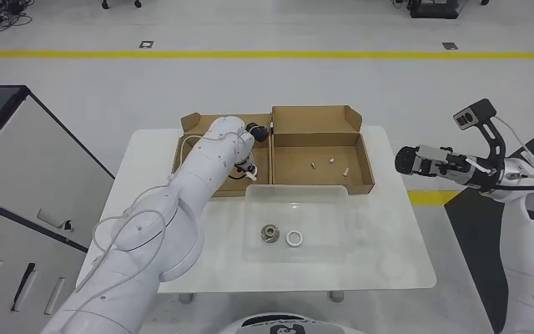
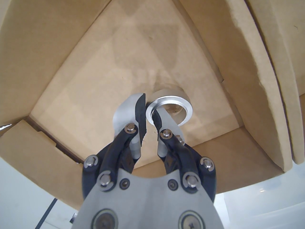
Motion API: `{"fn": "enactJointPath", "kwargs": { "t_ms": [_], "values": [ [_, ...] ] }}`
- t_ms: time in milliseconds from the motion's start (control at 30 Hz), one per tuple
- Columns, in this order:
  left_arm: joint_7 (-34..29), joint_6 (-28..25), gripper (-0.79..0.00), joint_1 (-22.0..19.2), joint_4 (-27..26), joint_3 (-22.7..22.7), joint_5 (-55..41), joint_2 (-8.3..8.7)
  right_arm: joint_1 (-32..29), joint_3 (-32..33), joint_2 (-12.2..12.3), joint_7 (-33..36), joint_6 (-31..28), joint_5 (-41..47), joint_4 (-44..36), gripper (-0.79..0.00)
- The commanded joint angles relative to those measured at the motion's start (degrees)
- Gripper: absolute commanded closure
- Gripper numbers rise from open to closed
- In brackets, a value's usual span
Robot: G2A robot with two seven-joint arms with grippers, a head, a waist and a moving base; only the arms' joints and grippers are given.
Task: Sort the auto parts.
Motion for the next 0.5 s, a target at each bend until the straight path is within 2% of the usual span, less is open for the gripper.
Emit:
{"fn": "enactJointPath", "kwargs": {
  "t_ms": [0, 33, 267, 333, 467],
  "values": [
    [0.1, -0.2, -0.554, -0.1, 0.4, -0.1, 0.0, -0.15, 0.0, 0.0, 0.0, 0.0, 0.0, 0.0, 0.0, -0.785],
    [0.1, -0.4, -0.6, -0.2, 0.6, -0.2, 0.0, -0.23, 0.0, 0.0, 0.0, 0.0, 0.0, 0.0, 0.0, -0.785],
    [0.8, -0.9, -0.686, -1.3, 1.8, -1.0, -0.6, -0.34, 0.0, 0.0, 0.0, 0.0, 0.0, 0.0, 0.0, -0.785],
    [1.0, -0.8, -0.782, -1.9, 2.2, -1.2, -0.4, -0.23, 0.0, 0.0, 0.0, 0.0, 0.0, 0.0, 0.0, -0.785],
    [2.1, -0.6, -0.785, -3.3, 3.1, -1.7, -0.3, 0.24, 0.0, 0.0, 0.0, 0.0, 0.0, 0.0, 0.0, -0.785]
  ]
}}
